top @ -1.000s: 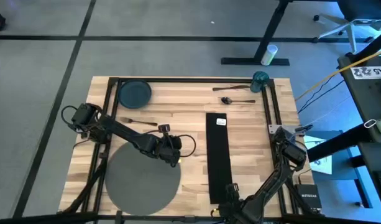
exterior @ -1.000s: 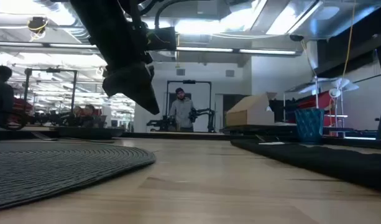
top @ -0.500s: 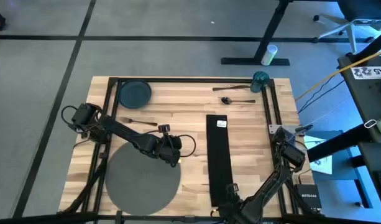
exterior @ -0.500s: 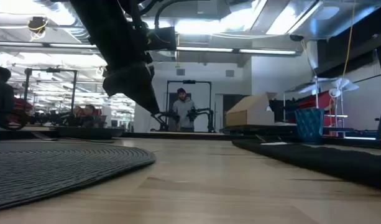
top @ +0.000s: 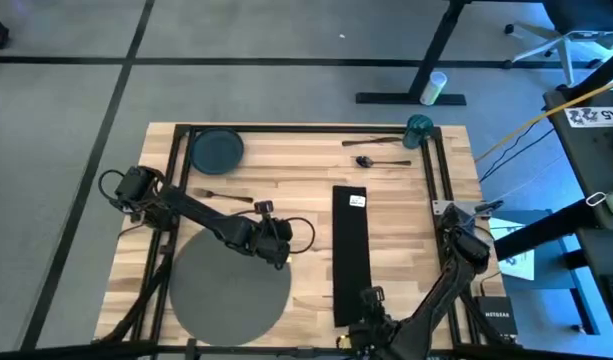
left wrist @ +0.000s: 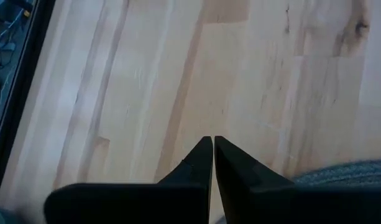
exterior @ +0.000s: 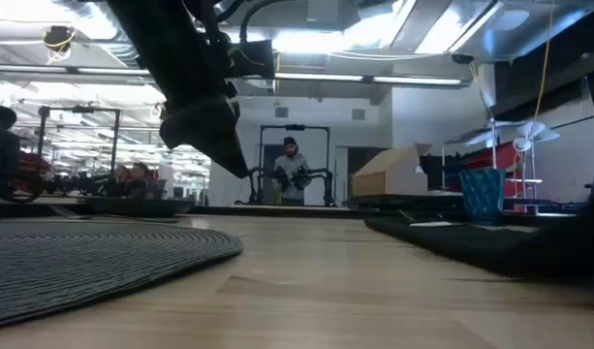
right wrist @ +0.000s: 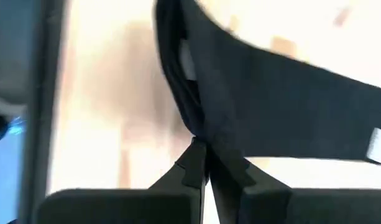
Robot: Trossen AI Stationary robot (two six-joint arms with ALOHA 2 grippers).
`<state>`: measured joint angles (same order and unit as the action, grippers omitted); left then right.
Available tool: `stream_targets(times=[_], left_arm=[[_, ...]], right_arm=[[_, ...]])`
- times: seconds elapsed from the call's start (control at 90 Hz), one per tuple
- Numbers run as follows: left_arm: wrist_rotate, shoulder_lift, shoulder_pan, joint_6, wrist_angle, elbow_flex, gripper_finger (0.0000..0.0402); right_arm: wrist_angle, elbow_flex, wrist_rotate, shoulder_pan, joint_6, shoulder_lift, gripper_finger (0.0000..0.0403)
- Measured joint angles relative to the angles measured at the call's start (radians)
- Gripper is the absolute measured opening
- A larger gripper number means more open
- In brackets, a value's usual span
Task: Set table place
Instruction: Fold the black table napkin
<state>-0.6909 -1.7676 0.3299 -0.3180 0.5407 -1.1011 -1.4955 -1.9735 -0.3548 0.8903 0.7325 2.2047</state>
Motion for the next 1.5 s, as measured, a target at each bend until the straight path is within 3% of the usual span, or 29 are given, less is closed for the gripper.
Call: stream_targets(times=[0.1, 0.656, 0.856, 1.5], left_arm=[[0.000, 0.000, 0.005, -0.011, -0.001, 0.000, 0.0000], [0.000, 0.000, 0.020, -0.026, 0.001, 0.000, 0.0000], [0.000, 0.000, 0.039, -0.027, 0.001, 0.000, 0.0000], [0.000, 0.000, 0.058, -0.053, 0.000, 0.000, 0.0000]], right_arm=[[-0.074, -0.034, -0.045, -0.020, 0.004, -0.001, 0.0000], [-0.076, -0.035, -0.224, -0.195, -0.143, -0.021, 0.0000], [-0.075, -0.035, -0.231, -0.174, -0.139, -0.043, 0.0000], [-0.075, 0.003, -0.429, -0.213, -0.132, -0.114, 0.0000]])
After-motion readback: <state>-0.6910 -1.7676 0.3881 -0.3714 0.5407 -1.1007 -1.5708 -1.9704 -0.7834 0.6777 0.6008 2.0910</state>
